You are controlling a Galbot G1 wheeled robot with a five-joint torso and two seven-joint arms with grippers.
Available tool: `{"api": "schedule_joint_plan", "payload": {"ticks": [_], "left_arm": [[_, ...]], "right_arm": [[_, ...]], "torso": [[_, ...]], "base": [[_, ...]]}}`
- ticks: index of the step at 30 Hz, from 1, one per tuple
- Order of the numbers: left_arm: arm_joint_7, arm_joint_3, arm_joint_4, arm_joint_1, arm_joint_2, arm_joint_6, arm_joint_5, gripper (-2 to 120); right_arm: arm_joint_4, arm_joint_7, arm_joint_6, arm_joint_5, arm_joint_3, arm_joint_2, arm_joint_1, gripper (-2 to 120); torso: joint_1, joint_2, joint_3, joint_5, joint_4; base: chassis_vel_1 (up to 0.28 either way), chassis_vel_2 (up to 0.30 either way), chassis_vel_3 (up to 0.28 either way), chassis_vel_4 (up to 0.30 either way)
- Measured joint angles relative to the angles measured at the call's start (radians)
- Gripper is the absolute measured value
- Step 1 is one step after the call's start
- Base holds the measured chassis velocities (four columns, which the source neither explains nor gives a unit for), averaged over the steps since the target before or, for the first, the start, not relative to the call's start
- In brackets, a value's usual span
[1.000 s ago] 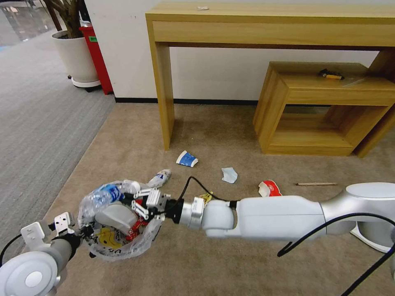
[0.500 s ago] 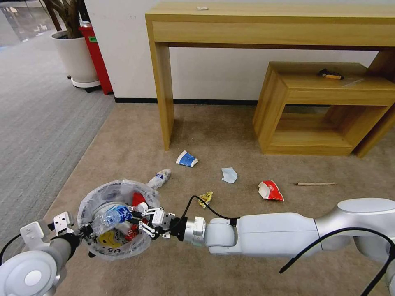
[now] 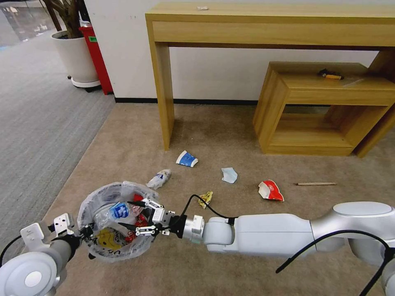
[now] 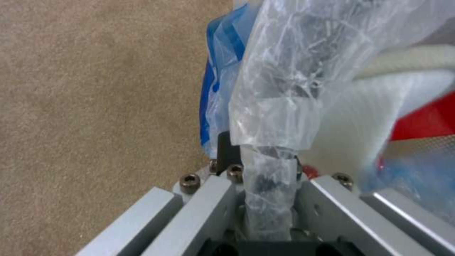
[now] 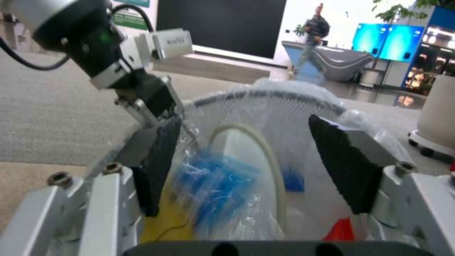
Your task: Pick up the trash bin and place the garbage on the floor into it.
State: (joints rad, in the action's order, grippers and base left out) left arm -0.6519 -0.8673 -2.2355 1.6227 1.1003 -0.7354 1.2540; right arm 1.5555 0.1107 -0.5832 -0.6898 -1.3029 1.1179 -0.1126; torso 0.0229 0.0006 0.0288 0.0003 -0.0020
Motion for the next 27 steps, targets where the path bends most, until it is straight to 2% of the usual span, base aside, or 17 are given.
{"api": "schedule_joint_plan", "payload": {"ticks": [8,14,22,24,27], "left_arm": [[0.0,0.0,0.001,0.003,-0.005,0.0,0.001,0],[0.001,0.002,0.009,0.005,-0.001,0.0,-0.007,0],[0.003,0.002,0.009,0.007,0.001,0.0,-0.01,0],[0.003,0.001,0.009,0.008,0.001,0.0,-0.01,0],[0.006,0.0,0.005,0.009,0.003,0.0,-0.011,0]], "right_arm": [[-0.006,-0.001,-0.003,0.006,0.028,-0.005,-0.014,76],[0.017,0.038,0.028,-0.029,0.119,0.009,-0.002,75],[0.008,0.147,0.111,-0.033,0.248,-0.026,-0.007,99],[0.001,0.156,0.113,-0.026,0.266,-0.034,-0.011,99],[-0.049,0.199,0.096,0.022,0.355,-0.072,-0.035,100]], "torso": [[0.0,0.0,0.0,0.0,-0.0001],[0.0,0.0,0.0,0.0,0.0002],[0.0,0.0,0.0,0.0,0.0002],[0.0,0.0,0.0,0.0,0.0001],[0.0,0.0,0.0,0.0002,0.0001]], "base": [[0.0,0.0,0.0,0.0],[0.0,0.0,0.0,0.0],[0.0,0.0,0.0,0.0],[0.0,0.0,0.0,0.0],[0.0,0.0,0.0,0.0]]}}
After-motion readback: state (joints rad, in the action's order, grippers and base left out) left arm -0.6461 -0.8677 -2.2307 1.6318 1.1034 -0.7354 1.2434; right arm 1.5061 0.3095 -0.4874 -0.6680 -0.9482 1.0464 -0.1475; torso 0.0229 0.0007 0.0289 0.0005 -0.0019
